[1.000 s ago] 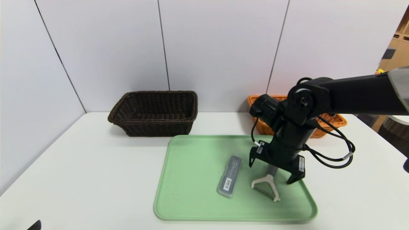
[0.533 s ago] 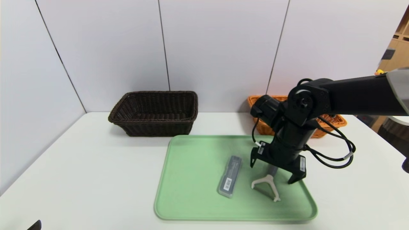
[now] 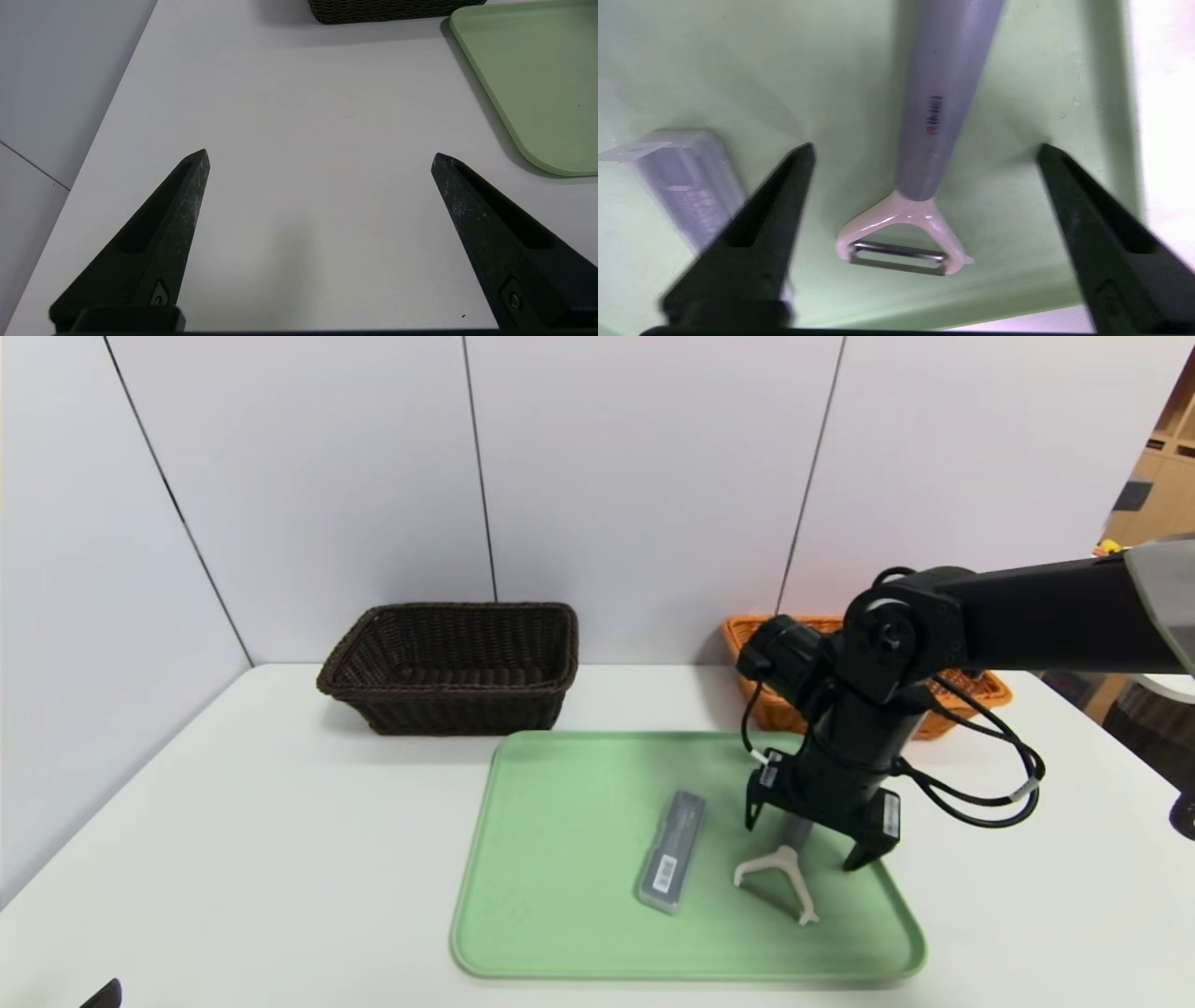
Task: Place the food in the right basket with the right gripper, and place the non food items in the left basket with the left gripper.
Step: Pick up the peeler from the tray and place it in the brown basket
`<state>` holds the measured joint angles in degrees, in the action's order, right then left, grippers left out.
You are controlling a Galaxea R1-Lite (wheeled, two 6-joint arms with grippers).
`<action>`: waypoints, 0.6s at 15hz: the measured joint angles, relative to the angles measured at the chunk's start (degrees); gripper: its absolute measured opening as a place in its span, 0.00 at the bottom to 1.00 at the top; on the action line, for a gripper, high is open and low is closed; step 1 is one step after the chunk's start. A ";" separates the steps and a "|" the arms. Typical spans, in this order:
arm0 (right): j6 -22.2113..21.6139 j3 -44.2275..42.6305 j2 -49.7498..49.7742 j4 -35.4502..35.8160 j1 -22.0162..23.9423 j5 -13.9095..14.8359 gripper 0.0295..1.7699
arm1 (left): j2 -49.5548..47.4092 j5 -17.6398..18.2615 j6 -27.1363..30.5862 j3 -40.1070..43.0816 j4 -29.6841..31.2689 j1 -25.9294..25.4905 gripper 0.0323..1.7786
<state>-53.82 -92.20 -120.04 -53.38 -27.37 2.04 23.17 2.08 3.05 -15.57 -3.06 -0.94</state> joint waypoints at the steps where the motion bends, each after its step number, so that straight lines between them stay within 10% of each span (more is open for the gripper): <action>1: 0.02 0.09 0.00 -0.06 0.02 0.05 0.75 | 0.00 0.02 0.01 0.00 0.01 0.00 0.95; 9: 0.33 0.27 0.22 0.24 -0.09 0.20 0.13 | 0.11 0.02 0.01 -0.09 0.06 0.00 0.95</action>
<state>-53.49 -91.93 -119.82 -53.14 -27.45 2.23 23.28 2.11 3.06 -15.65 -3.00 -0.94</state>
